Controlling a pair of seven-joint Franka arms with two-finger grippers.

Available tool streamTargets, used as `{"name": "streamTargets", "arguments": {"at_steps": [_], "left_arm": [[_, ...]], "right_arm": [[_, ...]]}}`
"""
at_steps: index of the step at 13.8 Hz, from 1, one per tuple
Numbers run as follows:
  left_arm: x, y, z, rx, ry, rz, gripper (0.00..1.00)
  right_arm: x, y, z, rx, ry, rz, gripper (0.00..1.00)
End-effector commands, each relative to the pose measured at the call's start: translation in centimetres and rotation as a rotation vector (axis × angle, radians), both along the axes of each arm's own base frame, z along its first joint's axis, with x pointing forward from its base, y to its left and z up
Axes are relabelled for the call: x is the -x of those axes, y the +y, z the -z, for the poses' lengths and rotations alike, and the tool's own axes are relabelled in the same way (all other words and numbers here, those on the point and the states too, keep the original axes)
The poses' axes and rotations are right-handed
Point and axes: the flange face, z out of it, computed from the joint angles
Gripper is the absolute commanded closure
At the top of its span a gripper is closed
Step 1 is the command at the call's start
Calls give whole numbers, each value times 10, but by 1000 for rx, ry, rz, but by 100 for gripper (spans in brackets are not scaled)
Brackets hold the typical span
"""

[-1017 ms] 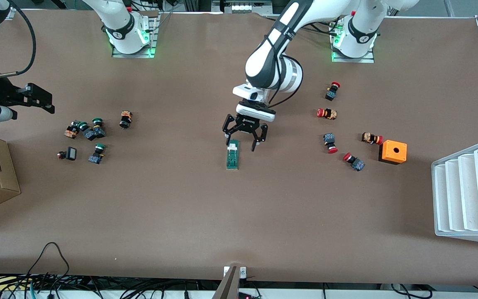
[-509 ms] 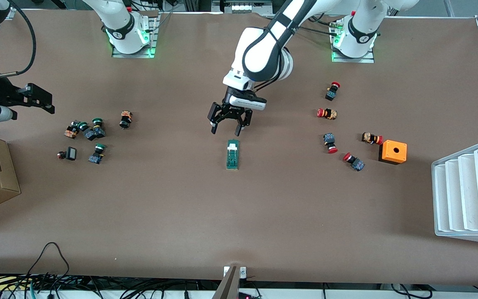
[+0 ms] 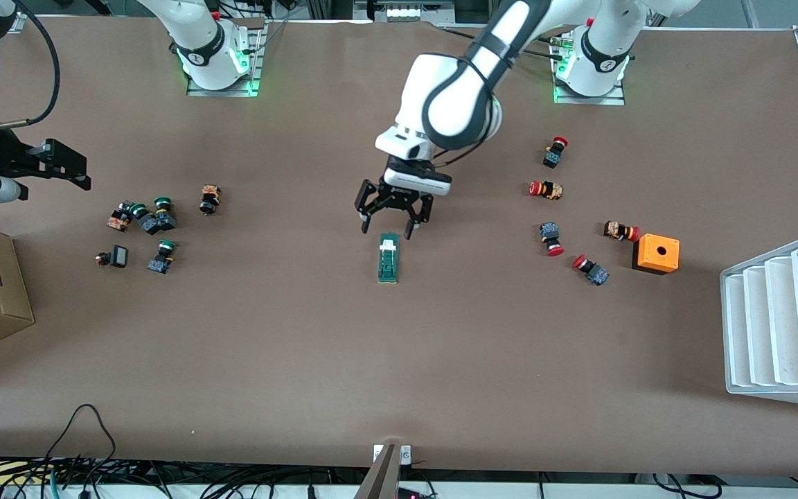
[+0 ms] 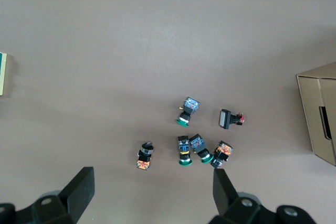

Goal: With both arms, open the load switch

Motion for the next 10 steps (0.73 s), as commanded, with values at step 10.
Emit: {"name": "streamTargets", "arguments": {"at_steps": [10], "left_arm": [[-48, 14, -51, -188, 180, 2, 0]], "right_arm": [[-5, 1, -8, -15, -19, -13, 0]]}}
